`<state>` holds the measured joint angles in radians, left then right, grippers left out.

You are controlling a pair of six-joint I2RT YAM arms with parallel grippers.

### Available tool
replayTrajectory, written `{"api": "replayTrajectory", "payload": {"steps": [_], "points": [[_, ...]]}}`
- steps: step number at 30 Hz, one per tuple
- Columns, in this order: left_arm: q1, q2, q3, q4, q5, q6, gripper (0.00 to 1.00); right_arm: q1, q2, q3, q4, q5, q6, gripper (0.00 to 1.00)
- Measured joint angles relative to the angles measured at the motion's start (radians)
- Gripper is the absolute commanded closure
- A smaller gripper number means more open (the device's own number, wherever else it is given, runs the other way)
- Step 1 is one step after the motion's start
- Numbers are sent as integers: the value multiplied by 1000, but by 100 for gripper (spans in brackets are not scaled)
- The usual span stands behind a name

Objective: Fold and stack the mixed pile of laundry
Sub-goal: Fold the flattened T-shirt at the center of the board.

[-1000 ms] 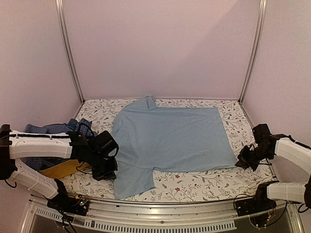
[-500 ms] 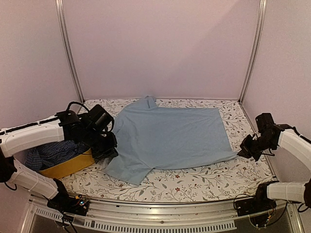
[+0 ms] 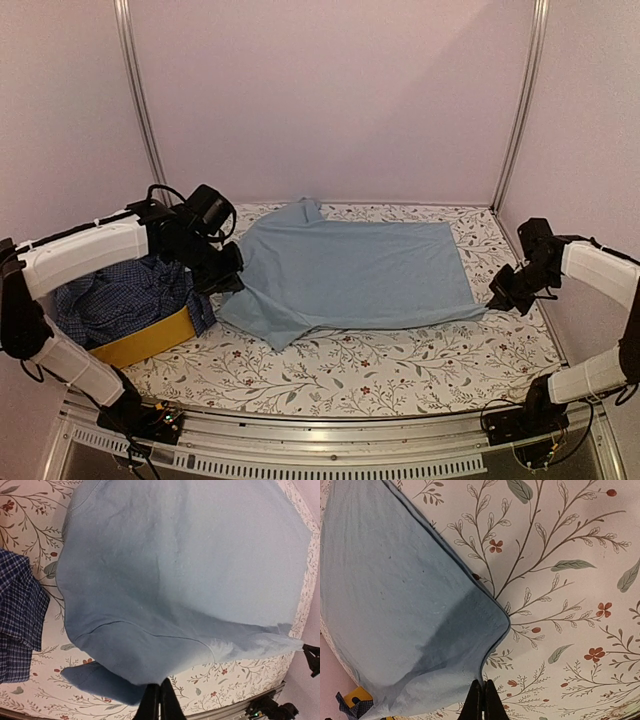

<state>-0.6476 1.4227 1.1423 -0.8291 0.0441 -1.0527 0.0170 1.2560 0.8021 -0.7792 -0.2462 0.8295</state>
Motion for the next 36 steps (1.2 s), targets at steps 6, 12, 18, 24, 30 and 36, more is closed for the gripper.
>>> {"api": "replayTrajectory", "payload": {"steps": [6,12,18,24,30,36], "points": [[46,79,73,0,11,63,100,-4,101,33,27,0,-7,100],[81,180,152,0,23,120,100,-5,183,84,46,0,-8,100],[121,265,232,-4,35,168,100,-5,268,142,70,-1,-19,100],[143,362,320,-2,47,211,100,-35,351,190,77,-4,-26,100],[171,432,365,-3,56,237,100,-50,414,241,85,-18,-38,100],[194,486,417,-6,65,263,100,-51,476,296,91,-29,-47,100]]}}
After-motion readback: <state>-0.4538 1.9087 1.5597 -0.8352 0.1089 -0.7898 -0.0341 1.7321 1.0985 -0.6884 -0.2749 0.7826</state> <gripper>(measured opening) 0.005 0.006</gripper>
